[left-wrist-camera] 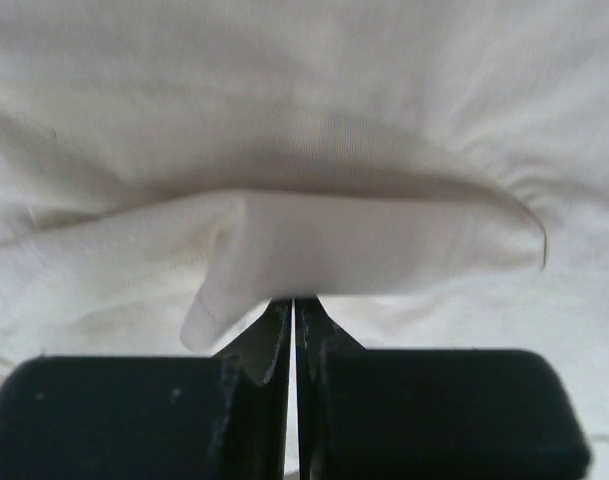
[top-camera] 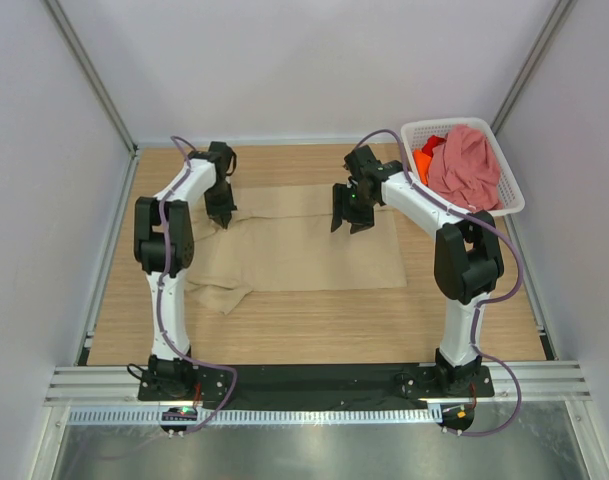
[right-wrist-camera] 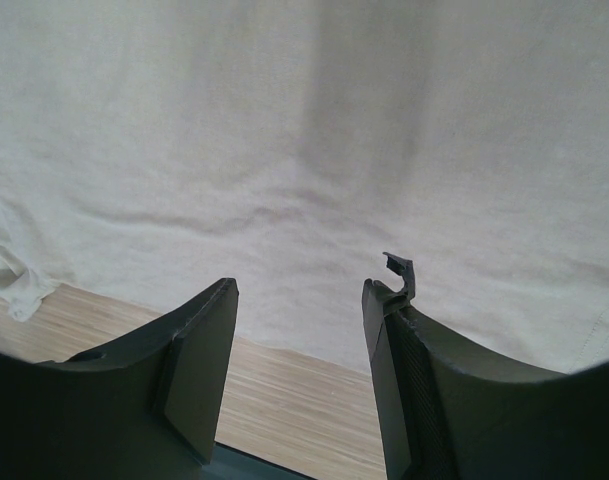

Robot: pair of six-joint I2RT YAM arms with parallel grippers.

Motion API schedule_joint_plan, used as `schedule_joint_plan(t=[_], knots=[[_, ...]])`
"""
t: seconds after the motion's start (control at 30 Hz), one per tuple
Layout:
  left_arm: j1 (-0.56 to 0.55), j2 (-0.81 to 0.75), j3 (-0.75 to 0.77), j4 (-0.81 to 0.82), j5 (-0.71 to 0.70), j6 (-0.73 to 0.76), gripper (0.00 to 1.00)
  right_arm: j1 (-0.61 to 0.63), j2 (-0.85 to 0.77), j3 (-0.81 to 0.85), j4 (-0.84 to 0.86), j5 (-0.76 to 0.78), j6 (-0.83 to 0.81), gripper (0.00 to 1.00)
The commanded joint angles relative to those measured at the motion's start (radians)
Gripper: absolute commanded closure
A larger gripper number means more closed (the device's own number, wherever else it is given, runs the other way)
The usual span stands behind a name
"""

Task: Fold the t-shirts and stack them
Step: Fold the tshirt

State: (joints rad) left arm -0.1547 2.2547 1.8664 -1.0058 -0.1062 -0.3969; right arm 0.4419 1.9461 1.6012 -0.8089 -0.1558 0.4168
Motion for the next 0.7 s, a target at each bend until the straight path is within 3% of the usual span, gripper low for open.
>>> schedule_joint_plan(t=[0.0, 0.3, 0.67], knots=[[0.003, -0.124, -0.036, -0.048, 0.046, -0.028, 1.0, -0.002, -0.035, 0.031, -0.003, -0.007, -0.01, 0.4], [0.003, -0.204, -0.159, -0.05, 0.14, -0.03, 1.0, -0.002, -0.05, 0.009, 0.001, -0.013, -0.015, 0.4], [0.003, -0.182, -0.185, -0.033, 0.304, -0.031, 1.0, -0.002, -0.058, -0.038, 0.025, -0.016, -0.007, 0.4]])
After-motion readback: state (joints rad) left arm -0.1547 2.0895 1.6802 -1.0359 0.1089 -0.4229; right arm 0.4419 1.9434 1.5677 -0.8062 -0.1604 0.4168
